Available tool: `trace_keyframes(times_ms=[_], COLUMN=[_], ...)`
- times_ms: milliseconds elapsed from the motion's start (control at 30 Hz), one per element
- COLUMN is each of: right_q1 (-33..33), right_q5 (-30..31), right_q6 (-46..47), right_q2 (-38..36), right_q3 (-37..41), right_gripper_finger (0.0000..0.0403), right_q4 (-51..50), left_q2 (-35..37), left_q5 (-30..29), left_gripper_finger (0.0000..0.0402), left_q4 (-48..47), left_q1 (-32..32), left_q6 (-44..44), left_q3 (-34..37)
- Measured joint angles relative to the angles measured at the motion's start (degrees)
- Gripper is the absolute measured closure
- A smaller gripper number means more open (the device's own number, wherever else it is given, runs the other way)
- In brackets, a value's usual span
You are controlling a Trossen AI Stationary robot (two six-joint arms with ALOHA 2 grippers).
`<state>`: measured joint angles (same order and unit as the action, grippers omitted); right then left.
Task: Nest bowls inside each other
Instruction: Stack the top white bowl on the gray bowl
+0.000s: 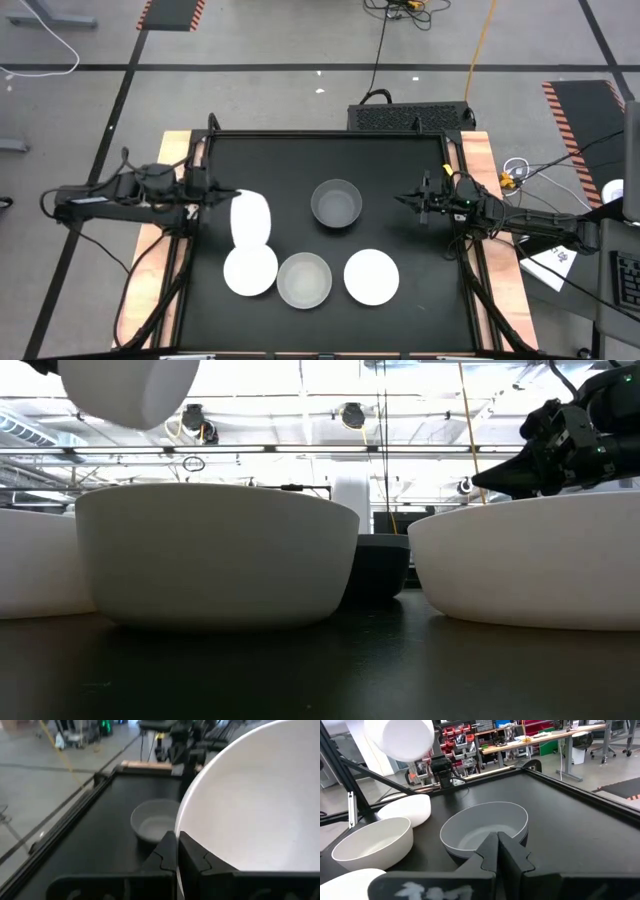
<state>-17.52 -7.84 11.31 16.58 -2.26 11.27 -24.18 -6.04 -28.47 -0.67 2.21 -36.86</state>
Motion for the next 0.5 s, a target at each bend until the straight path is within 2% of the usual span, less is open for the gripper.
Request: trace_keyframes(times_ms=[500], right_q1=[0.00], right_q5=[0.00], right_q6=[0.02], right_q2=[0.00], right_q3=[0.01], right_gripper_finger=[0.0403], right_q4=[0.10], left_q2=[-0.11], left_q5=[-1.94], left_gripper_finger=[0.0402], left_q4=[17.65], left_q1=[1.58], left_q6=[-2.71], left_q3=[11.53])
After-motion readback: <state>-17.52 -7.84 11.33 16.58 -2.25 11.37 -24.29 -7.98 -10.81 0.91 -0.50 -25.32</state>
